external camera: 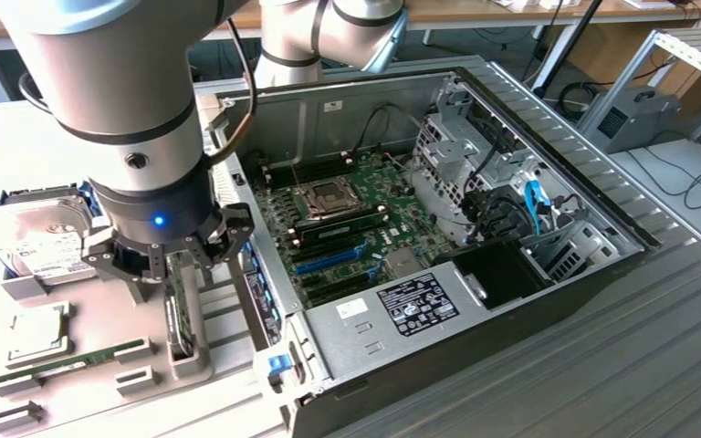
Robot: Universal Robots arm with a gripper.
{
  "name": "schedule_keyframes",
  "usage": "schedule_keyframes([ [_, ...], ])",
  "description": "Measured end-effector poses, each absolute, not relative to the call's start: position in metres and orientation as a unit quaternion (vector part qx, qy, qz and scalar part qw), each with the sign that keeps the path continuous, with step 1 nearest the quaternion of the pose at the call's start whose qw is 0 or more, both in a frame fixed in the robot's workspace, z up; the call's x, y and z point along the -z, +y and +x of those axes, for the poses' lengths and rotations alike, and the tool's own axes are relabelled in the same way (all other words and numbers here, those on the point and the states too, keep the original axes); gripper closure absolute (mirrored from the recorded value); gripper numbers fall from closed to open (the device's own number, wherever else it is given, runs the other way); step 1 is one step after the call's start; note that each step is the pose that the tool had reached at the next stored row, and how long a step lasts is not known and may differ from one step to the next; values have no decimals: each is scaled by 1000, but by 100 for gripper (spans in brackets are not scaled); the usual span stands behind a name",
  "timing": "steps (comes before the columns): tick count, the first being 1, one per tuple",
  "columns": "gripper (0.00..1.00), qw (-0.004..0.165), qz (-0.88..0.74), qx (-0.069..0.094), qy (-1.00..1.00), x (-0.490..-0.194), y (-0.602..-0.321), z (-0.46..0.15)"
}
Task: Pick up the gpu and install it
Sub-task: 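Pick up the gpu and move the gpu toward the slot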
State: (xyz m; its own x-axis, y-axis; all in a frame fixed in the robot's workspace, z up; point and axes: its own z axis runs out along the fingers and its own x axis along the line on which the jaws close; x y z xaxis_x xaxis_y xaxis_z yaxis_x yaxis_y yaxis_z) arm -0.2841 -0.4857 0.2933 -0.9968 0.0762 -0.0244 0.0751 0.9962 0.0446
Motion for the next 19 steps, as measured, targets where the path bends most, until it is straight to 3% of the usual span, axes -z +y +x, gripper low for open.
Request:
schedule_keyframes([
  [19, 58, 13, 38, -22, 999, -285, -486, -284],
])
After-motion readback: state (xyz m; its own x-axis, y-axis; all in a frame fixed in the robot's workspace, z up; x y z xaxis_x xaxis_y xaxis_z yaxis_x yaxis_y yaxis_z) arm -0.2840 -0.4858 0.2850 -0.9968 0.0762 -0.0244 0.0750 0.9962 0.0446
